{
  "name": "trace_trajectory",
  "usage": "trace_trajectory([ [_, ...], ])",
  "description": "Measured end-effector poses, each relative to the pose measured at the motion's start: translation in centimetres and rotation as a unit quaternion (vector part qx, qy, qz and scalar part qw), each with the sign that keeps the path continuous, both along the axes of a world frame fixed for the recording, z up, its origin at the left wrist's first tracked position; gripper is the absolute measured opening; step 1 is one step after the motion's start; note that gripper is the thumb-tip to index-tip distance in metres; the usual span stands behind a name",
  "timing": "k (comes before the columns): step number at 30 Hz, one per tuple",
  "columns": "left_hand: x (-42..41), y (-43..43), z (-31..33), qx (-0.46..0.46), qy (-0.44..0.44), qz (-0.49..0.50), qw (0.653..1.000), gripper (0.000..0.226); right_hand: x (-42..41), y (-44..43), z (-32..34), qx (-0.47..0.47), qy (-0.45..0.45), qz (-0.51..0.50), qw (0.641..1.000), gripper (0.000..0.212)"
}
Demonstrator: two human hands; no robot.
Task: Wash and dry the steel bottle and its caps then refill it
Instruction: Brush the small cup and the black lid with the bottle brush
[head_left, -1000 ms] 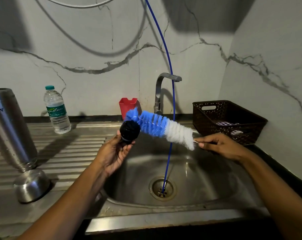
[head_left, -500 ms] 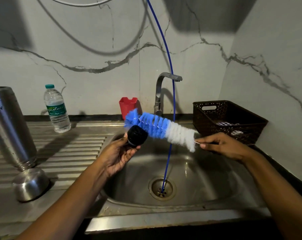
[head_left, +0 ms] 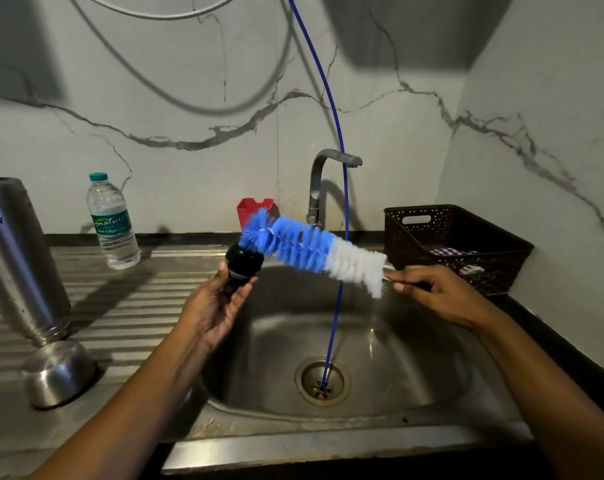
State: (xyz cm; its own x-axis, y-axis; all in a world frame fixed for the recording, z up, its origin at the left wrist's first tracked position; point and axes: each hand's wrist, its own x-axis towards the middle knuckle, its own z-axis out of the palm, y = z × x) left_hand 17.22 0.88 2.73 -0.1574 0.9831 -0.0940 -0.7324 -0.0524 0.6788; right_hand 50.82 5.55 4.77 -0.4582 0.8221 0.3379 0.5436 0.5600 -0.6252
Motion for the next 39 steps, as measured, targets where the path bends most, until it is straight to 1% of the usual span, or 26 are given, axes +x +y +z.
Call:
trace_trajectory([
  [4, 0.9, 0.0, -0.3, 0.008, 0.012, -0.009, 1.0, 0.02, -1.8, -0.5, -0.2, -0.006, 0.007, 0.002, 1.0, 0.031],
  [6, 0.7, -0.1, -0.2, 0.014, 0.0, 0.005, 1.0, 0.02, -2.6, -0.7, -0.3, -0.007, 0.002, 0.009, 1.0, 0.032],
  [9, 0.0, 0.0, 0.0, 0.018, -0.021, 0.019, 0.999, 0.02, -0.9, -0.9, 0.3, -0.031, 0.011, 0.008, 0.999, 0.027],
  [11, 0.4, 0.0, -0.1, 0.012, -0.012, 0.001, 1.0, 0.02, -0.7, -0.9, 0.2, -0.044, -0.004, 0.009, 0.999, 0.028],
  [14, 0.9, -0.1, -0.3, 0.008, 0.0, -0.019, 1.0, 0.02, -3.0, -1.0, -0.4, -0.022, -0.015, 0.02, 0.999, 0.032],
  [16, 0.4, 0.0, -0.4, -0.002, -0.008, -0.002, 1.0, 0.019, -2.9, -0.9, -0.3, -0.017, -0.015, 0.021, 1.0, 0.033],
  [18, -0.2, 0.1, -0.5, -0.007, -0.013, 0.01, 1.0, 0.018, -1.7, -1.0, 0.0, -0.032, -0.016, 0.021, 0.999, 0.031],
  [19, -0.1, 0.1, -0.5, -0.005, -0.012, 0.005, 1.0, 0.021, -1.3, -1.1, 0.1, -0.041, -0.015, 0.022, 0.999, 0.03],
  [21, 0.5, 0.0, -0.3, -0.005, -0.003, -0.013, 1.0, 0.036, -2.1, -1.2, -0.2, -0.042, 0.0, 0.019, 0.999, 0.029],
  [22, 0.7, -0.1, -0.2, -0.004, 0.003, -0.016, 1.0, 0.037, -2.8, -1.1, -0.4, -0.04, 0.01, 0.017, 0.999, 0.031],
  [24, 0.5, -0.1, -0.1, 0.003, 0.006, -0.006, 1.0, 0.032, -3.6, -0.9, -0.7, -0.044, 0.024, 0.016, 0.999, 0.032],
  [27, -0.5, 0.5, -0.5, 0.007, 0.008, 0.02, 1.0, 0.014, -2.1, -0.8, -0.4, -0.069, 0.047, -0.003, 0.997, 0.032],
  [31, 0.9, 0.1, -0.4, 0.03, 0.053, -0.007, 0.998, 0.019, -3.1, -1.0, -0.6, -0.078, 0.041, 0.013, 0.996, 0.032],
  [32, 1.0, -0.1, -0.3, 0.034, 0.055, -0.007, 0.998, 0.017, -3.6, -1.0, -0.6, -0.083, 0.041, 0.019, 0.996, 0.033],
  [33, 0.9, -0.1, -0.2, 0.036, 0.045, 0.001, 0.998, 0.019, -3.7, -1.0, -0.7, -0.086, 0.044, 0.023, 0.995, 0.034],
  [35, -0.1, 0.4, -0.7, 0.038, 0.015, 0.02, 0.999, 0.038, -2.9, -1.0, -0.5, -0.088, 0.05, 0.017, 0.995, 0.035],
  [36, -0.2, 0.2, -0.4, 0.043, 0.012, 0.018, 0.999, 0.04, -2.4, -1.0, -0.3, -0.088, 0.052, 0.012, 0.995, 0.034],
  [37, -0.2, 0.2, -0.5, 0.047, 0.018, 0.012, 0.999, 0.033, -2.1, -1.0, -0.3, -0.09, 0.052, 0.008, 0.995, 0.034],
  [38, 0.3, 0.0, -0.3, 0.05, 0.027, -0.001, 0.998, 0.02, -2.1, -1.1, -0.3, -0.091, 0.048, 0.01, 0.995, 0.035],
  [39, 0.7, 0.0, -0.4, 0.052, 0.036, -0.009, 0.998, 0.014, -2.5, -1.1, -0.5, -0.09, 0.044, 0.014, 0.995, 0.035],
])
